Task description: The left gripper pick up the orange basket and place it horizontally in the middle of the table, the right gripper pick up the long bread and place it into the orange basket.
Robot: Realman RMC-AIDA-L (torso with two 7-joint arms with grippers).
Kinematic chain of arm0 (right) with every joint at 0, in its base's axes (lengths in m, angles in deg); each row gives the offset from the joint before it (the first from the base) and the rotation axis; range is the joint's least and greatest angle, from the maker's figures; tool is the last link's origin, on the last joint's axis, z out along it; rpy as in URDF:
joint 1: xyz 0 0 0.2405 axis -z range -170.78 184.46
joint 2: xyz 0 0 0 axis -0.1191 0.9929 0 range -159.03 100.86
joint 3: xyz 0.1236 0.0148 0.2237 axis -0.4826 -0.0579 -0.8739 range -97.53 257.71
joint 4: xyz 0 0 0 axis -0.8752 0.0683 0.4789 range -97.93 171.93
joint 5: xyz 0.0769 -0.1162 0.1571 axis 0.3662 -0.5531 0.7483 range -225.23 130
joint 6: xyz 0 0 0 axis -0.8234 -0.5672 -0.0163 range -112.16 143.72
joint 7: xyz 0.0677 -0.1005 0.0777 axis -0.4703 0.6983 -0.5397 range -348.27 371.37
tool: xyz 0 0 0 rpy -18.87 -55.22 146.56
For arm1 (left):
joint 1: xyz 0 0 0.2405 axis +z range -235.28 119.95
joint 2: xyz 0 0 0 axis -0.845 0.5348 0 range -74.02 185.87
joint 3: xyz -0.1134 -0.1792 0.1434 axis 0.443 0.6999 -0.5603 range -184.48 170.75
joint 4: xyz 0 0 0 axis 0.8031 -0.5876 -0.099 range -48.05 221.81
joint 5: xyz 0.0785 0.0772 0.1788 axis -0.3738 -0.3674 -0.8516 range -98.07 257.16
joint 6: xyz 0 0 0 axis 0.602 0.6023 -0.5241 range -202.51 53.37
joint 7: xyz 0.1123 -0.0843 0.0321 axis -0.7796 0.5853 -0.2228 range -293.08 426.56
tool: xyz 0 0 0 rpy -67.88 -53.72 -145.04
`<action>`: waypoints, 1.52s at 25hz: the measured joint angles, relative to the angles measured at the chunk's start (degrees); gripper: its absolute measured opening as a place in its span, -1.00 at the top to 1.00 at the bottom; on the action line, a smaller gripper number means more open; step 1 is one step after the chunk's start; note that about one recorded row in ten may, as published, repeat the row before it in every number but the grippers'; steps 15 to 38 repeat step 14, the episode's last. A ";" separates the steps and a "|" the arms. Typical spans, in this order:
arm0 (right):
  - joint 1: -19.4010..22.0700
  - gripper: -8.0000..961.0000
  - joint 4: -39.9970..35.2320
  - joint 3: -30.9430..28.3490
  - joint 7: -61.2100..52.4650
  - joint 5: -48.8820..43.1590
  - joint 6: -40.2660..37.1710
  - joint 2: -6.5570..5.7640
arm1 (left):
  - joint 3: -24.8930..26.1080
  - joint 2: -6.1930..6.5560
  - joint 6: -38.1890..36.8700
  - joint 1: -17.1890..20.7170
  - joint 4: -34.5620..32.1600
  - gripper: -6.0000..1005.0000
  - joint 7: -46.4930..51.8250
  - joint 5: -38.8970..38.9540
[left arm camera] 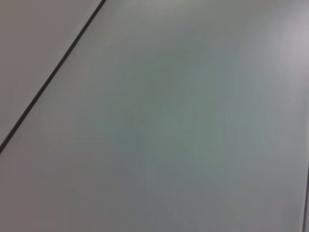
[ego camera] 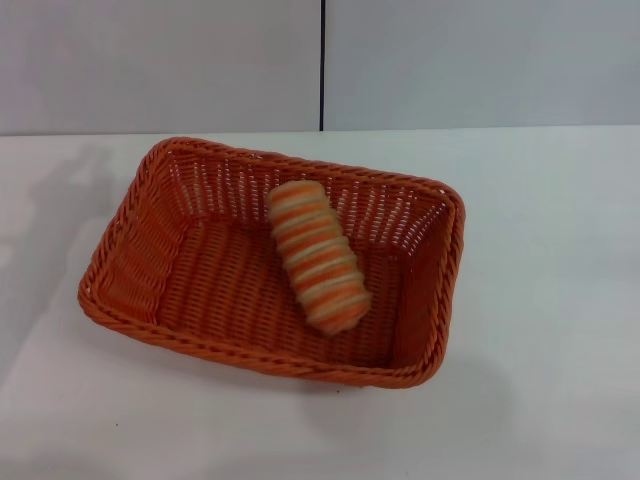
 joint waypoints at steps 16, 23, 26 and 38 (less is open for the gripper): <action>-0.23 0.99 1.79 -1.26 1.15 0.00 -0.17 -0.06 | 0.73 -0.06 -3.21 0.34 2.17 0.99 -0.09 0.66; -0.23 0.99 1.79 -1.26 1.15 0.00 -0.17 -0.06 | 0.73 -0.06 -3.21 0.34 2.17 0.99 -0.09 0.66; -0.23 0.99 1.79 -1.26 1.15 0.00 -0.17 -0.06 | 0.73 -0.06 -3.21 0.34 2.17 0.99 -0.09 0.66; -0.23 0.99 1.79 -1.26 1.15 0.00 -0.17 -0.06 | 0.73 -0.06 -3.21 0.34 2.17 0.99 -0.09 0.66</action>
